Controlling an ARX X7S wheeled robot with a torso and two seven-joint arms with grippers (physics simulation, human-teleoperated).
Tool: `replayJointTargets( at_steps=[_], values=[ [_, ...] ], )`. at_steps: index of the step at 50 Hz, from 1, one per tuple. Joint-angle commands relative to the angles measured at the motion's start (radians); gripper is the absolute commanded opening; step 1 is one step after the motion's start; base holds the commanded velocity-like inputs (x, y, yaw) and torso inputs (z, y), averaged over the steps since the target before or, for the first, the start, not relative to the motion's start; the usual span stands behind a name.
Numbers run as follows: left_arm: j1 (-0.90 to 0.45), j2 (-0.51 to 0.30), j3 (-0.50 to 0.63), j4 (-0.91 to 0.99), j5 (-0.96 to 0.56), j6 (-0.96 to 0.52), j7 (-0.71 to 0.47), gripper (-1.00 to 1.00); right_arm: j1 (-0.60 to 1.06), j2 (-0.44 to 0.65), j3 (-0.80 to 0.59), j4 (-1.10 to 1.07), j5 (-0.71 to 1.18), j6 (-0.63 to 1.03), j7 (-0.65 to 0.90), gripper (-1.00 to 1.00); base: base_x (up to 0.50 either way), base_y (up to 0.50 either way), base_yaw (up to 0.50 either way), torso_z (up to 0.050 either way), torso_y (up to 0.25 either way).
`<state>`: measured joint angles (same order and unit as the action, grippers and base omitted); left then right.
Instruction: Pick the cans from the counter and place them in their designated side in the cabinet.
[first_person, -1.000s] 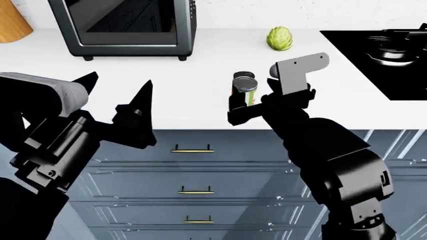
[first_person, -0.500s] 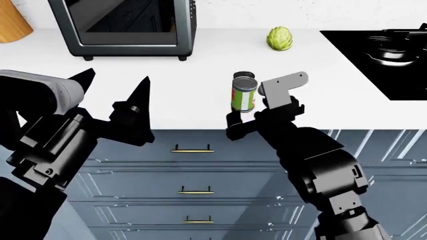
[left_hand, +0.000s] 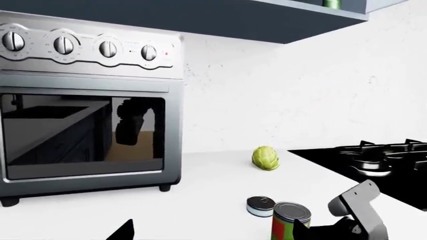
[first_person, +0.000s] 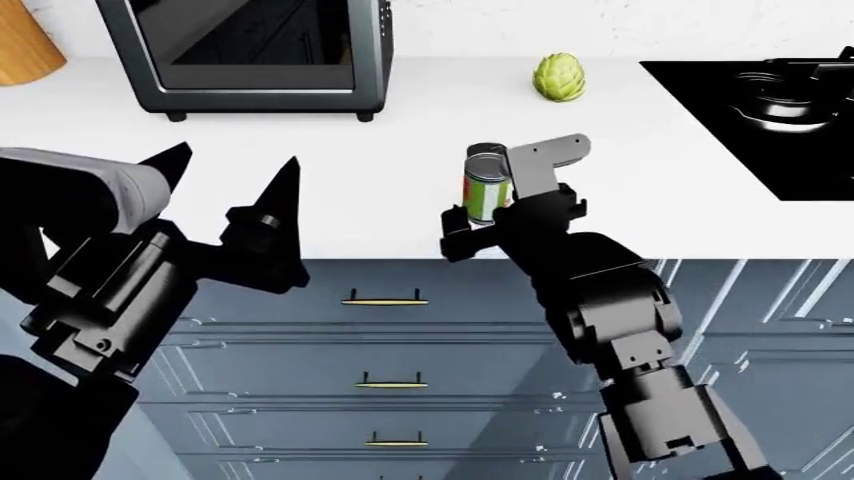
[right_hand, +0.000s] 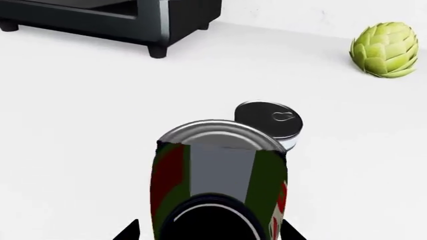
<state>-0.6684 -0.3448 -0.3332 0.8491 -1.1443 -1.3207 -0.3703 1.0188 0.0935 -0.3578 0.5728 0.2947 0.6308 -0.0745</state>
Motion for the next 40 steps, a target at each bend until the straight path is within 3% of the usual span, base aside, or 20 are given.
replayJointTargets(
  at_steps=[1,8,9,31,40],
  values=[
    [0.013,-0.011,0.006,-0.002,0.001,0.021,-0.003,1.0,0.074,-0.039,-0.012,0.211,-0.015,-0.115,-0.015,1.0,0.0,0.0,0.0,0.0,0.0],
    [0.014,-0.016,0.009,-0.005,-0.005,0.028,-0.01,1.0,0.085,-0.042,-0.017,0.243,-0.007,-0.136,-0.017,1.0,0.0,0.0,0.0,0.0,0.0],
    [0.014,-0.017,0.009,-0.005,-0.006,0.028,-0.011,1.0,0.085,-0.042,-0.017,0.244,-0.005,-0.138,-0.017,-1.0,0.0,0.0,0.0,0.0,0.0],
    [0.015,-0.032,0.03,-0.018,-0.001,0.06,-0.012,1.0,0.092,-0.031,-0.028,0.207,0.03,-0.132,-0.007,-1.0,0.0,0.0,0.0,0.0,0.0],
    [0.018,-0.035,0.033,-0.015,-0.01,0.068,-0.019,1.0,0.068,0.032,-0.016,-0.067,0.081,0.033,0.027,-1.0,0.0,0.0,0.0,0.0,0.0]
  ],
)
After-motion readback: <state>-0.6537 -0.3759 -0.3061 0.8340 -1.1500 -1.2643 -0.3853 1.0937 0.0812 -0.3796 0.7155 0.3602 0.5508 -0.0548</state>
